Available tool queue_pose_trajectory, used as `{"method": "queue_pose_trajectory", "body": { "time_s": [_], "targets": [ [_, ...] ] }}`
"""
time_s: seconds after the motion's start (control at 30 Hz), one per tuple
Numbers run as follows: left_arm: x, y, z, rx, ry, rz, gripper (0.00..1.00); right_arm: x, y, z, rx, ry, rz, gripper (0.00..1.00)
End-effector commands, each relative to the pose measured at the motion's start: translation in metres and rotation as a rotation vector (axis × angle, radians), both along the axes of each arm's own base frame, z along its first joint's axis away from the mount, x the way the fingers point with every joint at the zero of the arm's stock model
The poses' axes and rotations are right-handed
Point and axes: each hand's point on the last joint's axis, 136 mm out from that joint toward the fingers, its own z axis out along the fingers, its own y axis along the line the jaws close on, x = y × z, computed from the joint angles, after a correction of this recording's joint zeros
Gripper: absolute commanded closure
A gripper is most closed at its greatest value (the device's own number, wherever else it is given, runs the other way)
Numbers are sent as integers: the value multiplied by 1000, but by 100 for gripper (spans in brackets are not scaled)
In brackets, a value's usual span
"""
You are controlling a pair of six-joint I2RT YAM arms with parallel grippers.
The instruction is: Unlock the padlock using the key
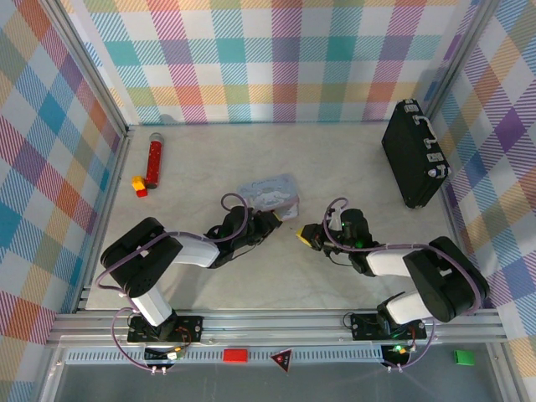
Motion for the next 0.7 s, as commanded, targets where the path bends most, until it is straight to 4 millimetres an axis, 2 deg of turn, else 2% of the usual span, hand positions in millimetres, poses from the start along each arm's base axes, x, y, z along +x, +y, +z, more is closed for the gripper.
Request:
{"method": "queue_pose_trajectory", "body": {
  "time_s": [0.0,0.33,0.67],
  "targets": [
    [3,-6,23,-126,-19,3,95,3,6,20,81,-74,24,100],
    [3,-15,21,-190,-9,-14,95,0,9,14,92,-68,50,100],
    [1,-14,25,-188,-7,-14,95,0,11,4,102,-48,55,100]
  ]
}}
